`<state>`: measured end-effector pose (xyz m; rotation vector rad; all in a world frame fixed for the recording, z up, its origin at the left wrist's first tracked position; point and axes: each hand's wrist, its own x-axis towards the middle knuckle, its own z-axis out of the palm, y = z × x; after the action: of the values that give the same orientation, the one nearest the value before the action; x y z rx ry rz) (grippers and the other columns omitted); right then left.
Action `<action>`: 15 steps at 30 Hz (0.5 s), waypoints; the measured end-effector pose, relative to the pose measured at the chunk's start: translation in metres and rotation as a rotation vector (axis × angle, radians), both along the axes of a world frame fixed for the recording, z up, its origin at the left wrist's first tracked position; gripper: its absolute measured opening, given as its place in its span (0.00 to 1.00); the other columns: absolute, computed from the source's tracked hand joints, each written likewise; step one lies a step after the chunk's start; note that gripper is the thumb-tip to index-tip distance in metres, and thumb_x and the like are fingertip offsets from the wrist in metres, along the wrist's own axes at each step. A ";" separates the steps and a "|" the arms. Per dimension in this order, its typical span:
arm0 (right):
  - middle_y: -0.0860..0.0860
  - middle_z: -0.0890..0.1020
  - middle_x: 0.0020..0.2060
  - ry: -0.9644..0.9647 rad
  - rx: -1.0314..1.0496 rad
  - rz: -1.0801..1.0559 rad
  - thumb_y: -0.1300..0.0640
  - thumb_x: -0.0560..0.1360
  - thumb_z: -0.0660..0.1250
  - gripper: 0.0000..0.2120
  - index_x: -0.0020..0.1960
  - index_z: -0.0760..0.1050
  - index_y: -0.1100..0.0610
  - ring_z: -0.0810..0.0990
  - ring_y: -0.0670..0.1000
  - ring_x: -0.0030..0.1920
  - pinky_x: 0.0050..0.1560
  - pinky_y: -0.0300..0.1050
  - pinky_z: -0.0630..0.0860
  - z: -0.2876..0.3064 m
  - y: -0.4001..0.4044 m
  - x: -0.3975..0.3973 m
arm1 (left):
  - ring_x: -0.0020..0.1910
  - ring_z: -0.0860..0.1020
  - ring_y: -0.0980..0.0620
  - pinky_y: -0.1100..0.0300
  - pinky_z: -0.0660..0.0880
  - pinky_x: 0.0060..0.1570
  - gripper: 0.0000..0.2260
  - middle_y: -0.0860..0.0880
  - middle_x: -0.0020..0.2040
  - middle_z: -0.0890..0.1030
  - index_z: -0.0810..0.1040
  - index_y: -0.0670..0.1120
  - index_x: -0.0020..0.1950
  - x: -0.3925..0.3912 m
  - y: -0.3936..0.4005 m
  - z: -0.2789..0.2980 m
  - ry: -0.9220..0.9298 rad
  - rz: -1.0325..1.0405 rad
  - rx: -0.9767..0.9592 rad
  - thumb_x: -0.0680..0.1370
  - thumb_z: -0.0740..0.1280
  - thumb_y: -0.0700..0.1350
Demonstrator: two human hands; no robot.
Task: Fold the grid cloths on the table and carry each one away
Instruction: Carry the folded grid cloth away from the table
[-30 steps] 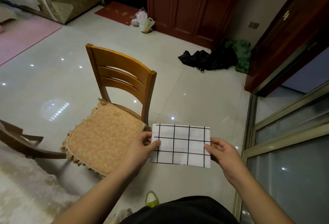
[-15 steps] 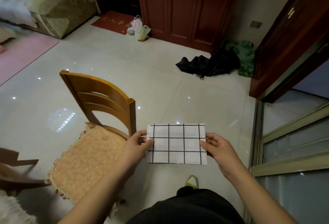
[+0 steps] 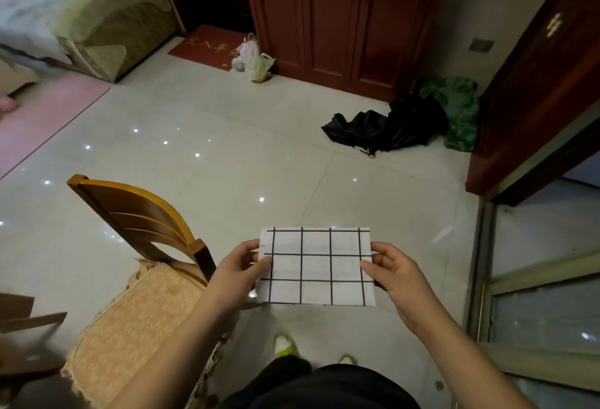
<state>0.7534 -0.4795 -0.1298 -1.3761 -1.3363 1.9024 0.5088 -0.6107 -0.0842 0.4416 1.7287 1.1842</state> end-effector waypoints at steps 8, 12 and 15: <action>0.60 0.82 0.53 -0.030 0.034 0.115 0.64 0.75 0.69 0.13 0.58 0.79 0.52 0.82 0.59 0.53 0.59 0.53 0.78 0.008 0.071 -0.085 | 0.46 0.84 0.52 0.58 0.81 0.47 0.10 0.49 0.45 0.85 0.79 0.51 0.57 -0.068 0.048 -0.009 0.000 0.089 0.055 0.79 0.66 0.39; 0.60 0.81 0.54 -0.056 0.065 0.150 0.63 0.75 0.70 0.14 0.59 0.77 0.52 0.82 0.57 0.54 0.57 0.50 0.78 0.020 0.112 -0.139 | 0.46 0.85 0.48 0.57 0.81 0.45 0.11 0.45 0.45 0.85 0.78 0.48 0.59 -0.119 0.075 -0.004 -0.005 0.121 0.096 0.78 0.68 0.38; 0.59 0.82 0.54 -0.051 0.079 0.176 0.64 0.76 0.69 0.13 0.58 0.78 0.53 0.83 0.55 0.52 0.53 0.47 0.79 0.029 0.130 -0.177 | 0.46 0.84 0.47 0.52 0.81 0.50 0.12 0.44 0.45 0.85 0.78 0.47 0.60 -0.153 0.092 -0.002 0.023 0.142 0.104 0.77 0.69 0.39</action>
<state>0.5767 -0.3494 -0.1007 -1.3147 -1.5867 1.9127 0.3561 -0.5187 -0.0867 0.4019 1.7469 1.3800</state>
